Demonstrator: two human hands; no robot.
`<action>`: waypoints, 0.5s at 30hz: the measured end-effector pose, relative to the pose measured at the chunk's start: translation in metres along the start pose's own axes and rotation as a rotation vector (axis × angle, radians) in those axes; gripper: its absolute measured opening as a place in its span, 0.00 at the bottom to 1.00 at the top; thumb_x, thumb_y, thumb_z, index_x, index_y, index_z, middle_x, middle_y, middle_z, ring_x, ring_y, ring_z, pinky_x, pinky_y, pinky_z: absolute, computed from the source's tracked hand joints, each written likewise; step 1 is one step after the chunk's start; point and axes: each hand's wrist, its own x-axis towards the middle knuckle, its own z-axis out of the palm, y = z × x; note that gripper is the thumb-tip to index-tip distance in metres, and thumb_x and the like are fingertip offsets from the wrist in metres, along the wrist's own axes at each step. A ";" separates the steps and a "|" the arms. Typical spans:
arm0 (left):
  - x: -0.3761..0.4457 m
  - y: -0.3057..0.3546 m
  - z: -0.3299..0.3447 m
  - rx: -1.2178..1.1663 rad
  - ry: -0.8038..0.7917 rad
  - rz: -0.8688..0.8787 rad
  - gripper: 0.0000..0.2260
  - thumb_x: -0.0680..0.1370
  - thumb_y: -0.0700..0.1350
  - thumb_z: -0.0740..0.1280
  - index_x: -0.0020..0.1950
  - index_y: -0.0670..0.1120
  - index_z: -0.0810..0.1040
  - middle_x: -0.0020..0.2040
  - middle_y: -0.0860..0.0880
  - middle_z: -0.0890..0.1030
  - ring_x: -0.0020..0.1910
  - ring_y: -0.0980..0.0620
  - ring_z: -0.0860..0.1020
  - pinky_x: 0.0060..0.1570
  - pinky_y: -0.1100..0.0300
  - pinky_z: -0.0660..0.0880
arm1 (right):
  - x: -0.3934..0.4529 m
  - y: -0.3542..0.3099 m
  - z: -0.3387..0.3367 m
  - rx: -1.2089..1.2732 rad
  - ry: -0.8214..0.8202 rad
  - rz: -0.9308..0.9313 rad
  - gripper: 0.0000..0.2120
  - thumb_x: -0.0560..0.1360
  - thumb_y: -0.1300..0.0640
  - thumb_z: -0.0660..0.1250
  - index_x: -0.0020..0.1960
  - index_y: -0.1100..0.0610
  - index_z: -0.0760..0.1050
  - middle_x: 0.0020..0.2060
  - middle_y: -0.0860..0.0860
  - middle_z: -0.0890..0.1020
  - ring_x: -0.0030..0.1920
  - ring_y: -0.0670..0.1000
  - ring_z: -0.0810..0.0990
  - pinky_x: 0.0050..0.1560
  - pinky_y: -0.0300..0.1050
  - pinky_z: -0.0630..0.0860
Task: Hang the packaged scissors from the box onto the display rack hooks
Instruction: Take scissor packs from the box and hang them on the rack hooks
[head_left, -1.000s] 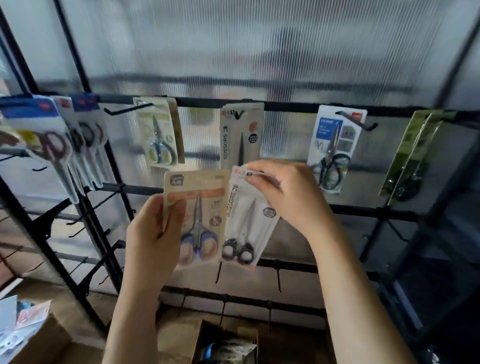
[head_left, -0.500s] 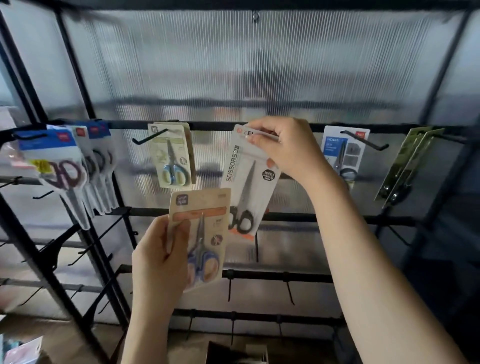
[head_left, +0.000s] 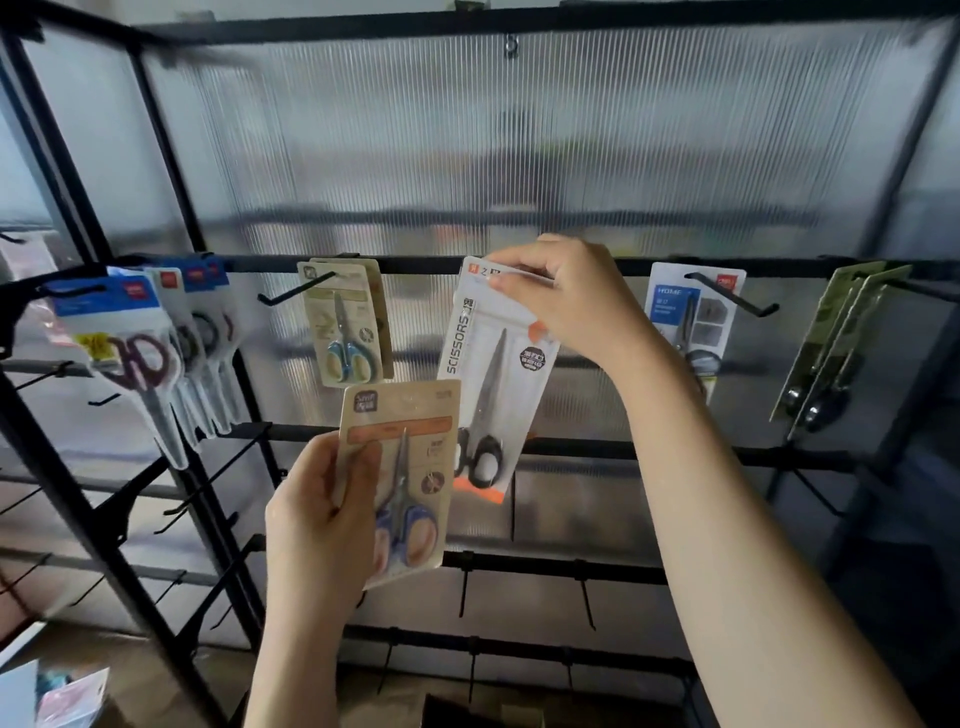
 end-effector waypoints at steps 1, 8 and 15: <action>0.000 0.001 0.001 -0.002 0.007 -0.002 0.05 0.76 0.51 0.64 0.42 0.52 0.77 0.36 0.57 0.80 0.34 0.54 0.76 0.36 0.54 0.72 | 0.000 0.002 -0.001 -0.001 -0.006 0.000 0.11 0.77 0.57 0.66 0.58 0.51 0.80 0.42 0.50 0.76 0.38 0.57 0.80 0.31 0.45 0.79; 0.001 0.005 0.010 0.000 0.046 0.028 0.07 0.75 0.51 0.62 0.41 0.50 0.76 0.35 0.48 0.78 0.36 0.41 0.75 0.35 0.47 0.73 | 0.005 0.007 -0.006 0.039 -0.112 0.032 0.11 0.78 0.54 0.66 0.59 0.51 0.80 0.44 0.44 0.82 0.33 0.55 0.82 0.37 0.48 0.81; -0.001 0.009 0.019 0.025 0.060 -0.013 0.07 0.79 0.42 0.64 0.41 0.50 0.76 0.36 0.48 0.79 0.34 0.50 0.74 0.34 0.58 0.70 | 0.012 0.009 -0.012 0.007 -0.188 0.025 0.10 0.78 0.54 0.64 0.57 0.50 0.80 0.40 0.37 0.79 0.28 0.51 0.78 0.31 0.33 0.75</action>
